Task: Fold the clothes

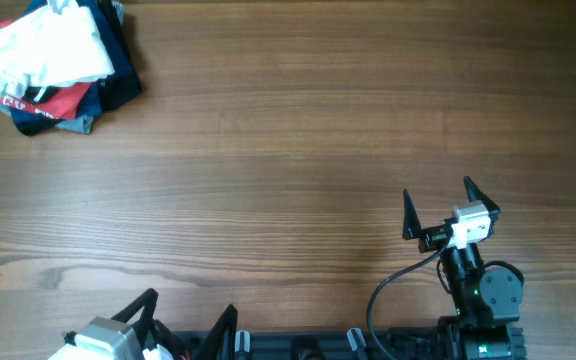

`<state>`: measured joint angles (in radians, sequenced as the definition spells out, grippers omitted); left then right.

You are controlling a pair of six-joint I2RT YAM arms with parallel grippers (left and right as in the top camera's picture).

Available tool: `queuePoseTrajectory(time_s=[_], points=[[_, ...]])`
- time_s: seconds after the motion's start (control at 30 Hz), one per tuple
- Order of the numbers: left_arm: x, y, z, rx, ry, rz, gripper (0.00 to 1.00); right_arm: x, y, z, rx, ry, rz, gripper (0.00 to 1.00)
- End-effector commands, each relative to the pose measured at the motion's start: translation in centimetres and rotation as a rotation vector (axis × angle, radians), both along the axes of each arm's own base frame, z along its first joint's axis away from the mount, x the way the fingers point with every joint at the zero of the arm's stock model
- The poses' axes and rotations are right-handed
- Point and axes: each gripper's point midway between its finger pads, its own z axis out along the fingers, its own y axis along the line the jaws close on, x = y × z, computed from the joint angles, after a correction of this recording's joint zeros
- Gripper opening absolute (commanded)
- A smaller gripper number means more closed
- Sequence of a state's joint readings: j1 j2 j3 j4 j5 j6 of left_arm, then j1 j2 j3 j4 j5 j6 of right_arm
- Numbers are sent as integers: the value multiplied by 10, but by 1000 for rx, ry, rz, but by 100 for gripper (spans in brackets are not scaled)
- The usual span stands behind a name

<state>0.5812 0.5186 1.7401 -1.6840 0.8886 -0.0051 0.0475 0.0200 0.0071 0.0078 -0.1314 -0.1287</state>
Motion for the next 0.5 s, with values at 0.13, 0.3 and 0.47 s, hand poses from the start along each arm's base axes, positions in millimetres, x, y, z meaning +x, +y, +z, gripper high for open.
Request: queuePoseTrajectory(time_s=[0.13, 0.3, 0.47], points=[[-1, -1, 0, -7, 1, -6, 100, -1, 2, 3, -9, -19, 13, 100], [-1, -1, 0, -7, 1, -6, 100, -1, 2, 3, -10, -19, 13, 100], [1, 7, -3, 19, 10, 35, 100, -1, 2, 3, -9, -18, 13, 100]])
